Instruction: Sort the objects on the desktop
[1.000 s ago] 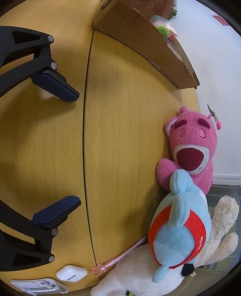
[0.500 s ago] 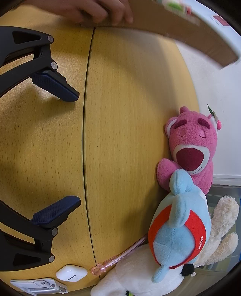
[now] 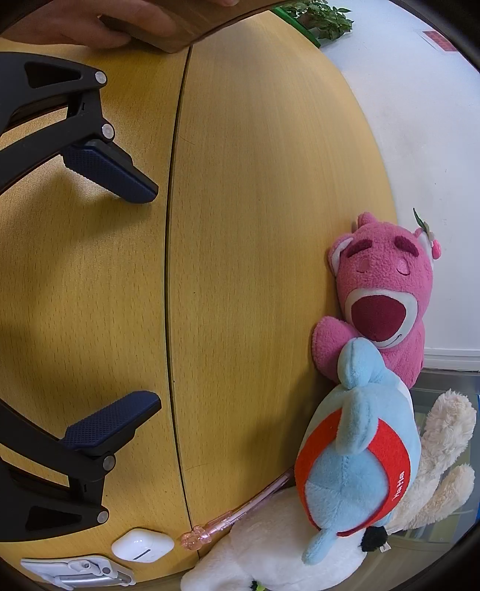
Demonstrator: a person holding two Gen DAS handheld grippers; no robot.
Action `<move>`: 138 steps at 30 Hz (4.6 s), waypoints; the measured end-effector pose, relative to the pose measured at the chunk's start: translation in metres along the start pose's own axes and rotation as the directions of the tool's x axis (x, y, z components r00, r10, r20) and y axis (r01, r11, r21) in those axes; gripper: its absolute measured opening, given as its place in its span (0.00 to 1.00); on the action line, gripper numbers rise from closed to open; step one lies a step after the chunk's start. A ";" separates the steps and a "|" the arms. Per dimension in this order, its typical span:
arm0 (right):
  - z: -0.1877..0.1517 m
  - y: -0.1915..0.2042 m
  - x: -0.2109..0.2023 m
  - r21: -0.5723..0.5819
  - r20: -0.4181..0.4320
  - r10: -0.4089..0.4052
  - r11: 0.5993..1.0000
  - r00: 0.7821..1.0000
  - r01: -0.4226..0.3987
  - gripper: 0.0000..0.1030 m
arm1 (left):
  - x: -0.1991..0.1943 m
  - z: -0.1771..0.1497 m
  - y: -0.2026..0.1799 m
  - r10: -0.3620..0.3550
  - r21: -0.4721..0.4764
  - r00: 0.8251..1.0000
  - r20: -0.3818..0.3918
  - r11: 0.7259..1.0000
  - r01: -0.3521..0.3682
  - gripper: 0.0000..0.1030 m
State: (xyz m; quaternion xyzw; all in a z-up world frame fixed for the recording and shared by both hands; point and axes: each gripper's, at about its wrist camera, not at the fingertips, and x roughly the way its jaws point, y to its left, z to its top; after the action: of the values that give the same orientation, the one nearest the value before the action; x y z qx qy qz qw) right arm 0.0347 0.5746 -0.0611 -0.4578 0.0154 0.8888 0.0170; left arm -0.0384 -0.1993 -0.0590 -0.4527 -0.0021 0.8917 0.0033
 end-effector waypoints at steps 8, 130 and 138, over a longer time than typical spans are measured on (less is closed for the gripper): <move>0.000 0.001 0.000 0.000 0.000 0.000 1.000 1.000 0.000 1.00 | 0.000 -0.002 -0.001 0.001 -0.001 1.000 0.001 1.000 -0.001 1.00; -0.169 0.302 -0.201 -0.280 -0.118 0.641 0.712 0.759 -0.645 0.83 | -0.213 -0.171 -0.216 -0.762 0.030 0.627 -0.164 0.631 0.775 0.62; -0.049 0.339 -0.246 -0.471 0.094 0.648 0.698 0.755 -0.540 0.83 | -0.257 -0.044 -0.184 -0.742 0.217 0.663 0.095 0.666 0.714 0.62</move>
State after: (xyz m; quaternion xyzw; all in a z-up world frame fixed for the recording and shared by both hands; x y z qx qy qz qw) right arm 0.2022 0.2300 0.1152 -0.3029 -0.0279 0.8782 -0.3692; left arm 0.1492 -0.0169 0.1236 -0.3320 -0.1119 0.8485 0.3967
